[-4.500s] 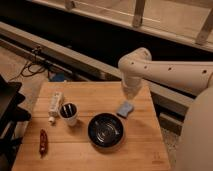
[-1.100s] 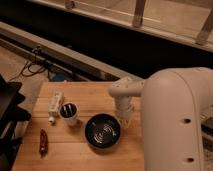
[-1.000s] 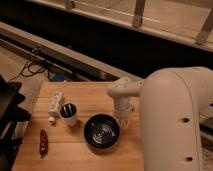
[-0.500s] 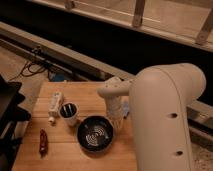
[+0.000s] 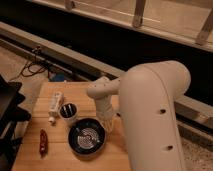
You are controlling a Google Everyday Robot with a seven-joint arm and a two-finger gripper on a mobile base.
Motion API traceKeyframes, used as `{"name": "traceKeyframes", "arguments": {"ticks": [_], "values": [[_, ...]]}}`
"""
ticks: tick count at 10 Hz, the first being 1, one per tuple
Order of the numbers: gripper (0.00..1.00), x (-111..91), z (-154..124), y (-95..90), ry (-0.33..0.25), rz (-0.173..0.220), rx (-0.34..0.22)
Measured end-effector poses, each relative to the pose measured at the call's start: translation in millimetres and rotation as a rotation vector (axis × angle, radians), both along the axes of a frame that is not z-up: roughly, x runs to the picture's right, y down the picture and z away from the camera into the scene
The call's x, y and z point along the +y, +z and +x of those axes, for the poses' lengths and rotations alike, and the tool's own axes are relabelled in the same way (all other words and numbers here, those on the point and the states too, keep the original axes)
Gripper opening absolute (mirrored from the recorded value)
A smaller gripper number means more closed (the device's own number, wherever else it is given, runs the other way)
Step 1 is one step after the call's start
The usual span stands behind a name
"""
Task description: Push the ceramic bowl across the table
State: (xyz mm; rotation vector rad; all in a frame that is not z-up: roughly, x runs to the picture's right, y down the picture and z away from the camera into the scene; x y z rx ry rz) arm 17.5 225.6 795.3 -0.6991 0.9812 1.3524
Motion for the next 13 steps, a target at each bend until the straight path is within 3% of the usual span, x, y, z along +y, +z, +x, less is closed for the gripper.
{"name": "traceKeyframes", "arguments": {"ticks": [5, 8, 11, 13], "values": [[0.03, 1, -18, -4.8, -0.007, -0.042, -0.023], [0.22, 1, -26, -6.2, -0.014, -0.062, -0.031], [0.06, 2, -35, -7.7, -0.024, -0.077, -0.036], [0.06, 4, -35, -10.5, -0.025, -0.089, -0.033]]}}
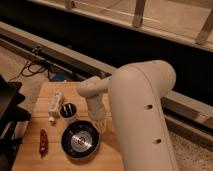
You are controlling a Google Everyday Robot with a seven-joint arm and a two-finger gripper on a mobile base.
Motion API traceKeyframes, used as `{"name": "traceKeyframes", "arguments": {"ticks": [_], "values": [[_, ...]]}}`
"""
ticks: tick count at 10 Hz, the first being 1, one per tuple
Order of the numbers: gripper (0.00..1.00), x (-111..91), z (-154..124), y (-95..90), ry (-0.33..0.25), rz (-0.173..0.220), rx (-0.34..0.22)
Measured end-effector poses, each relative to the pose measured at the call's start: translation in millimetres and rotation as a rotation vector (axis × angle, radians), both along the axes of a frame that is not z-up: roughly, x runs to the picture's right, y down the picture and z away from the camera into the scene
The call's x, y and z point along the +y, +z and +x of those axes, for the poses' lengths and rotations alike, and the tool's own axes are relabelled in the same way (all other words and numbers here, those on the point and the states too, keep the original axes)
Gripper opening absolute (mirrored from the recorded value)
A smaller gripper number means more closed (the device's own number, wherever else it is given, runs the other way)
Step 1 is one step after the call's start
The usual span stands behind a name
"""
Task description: Push the ceramic bowl across the table
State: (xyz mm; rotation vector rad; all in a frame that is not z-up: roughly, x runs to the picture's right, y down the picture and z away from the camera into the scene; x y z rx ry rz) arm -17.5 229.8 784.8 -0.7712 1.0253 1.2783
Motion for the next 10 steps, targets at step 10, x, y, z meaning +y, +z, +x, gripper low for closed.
{"name": "traceKeyframes", "arguments": {"ticks": [10], "values": [[0.06, -2.6, -11.2, -7.3, 0.006, -0.038, -0.006]]}}
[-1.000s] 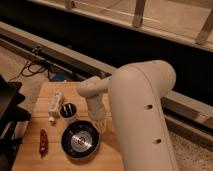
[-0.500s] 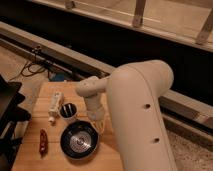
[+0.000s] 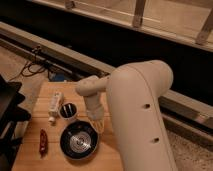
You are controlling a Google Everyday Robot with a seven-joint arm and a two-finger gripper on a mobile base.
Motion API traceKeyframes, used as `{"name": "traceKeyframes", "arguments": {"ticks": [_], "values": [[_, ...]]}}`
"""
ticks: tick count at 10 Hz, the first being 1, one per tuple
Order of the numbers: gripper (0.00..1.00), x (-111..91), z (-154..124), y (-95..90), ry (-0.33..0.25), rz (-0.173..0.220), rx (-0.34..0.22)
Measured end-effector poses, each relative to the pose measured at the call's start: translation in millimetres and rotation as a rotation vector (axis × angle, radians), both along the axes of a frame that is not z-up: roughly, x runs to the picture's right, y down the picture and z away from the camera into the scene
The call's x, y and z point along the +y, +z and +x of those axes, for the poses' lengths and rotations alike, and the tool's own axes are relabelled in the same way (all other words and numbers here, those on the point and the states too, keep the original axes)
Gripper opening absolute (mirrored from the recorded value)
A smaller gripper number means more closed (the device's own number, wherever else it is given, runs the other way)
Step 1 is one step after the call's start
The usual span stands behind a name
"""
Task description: Push the ceramic bowl across the table
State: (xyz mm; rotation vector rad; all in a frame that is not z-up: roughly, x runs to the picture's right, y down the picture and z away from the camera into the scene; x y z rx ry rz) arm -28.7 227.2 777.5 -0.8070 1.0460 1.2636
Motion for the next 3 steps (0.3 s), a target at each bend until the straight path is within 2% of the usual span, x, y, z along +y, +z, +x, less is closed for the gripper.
{"name": "traceKeyframes", "arguments": {"ticks": [3], "values": [[0.06, -0.1, -1.8, -2.6, 0.003, -0.007, 0.003]]}}
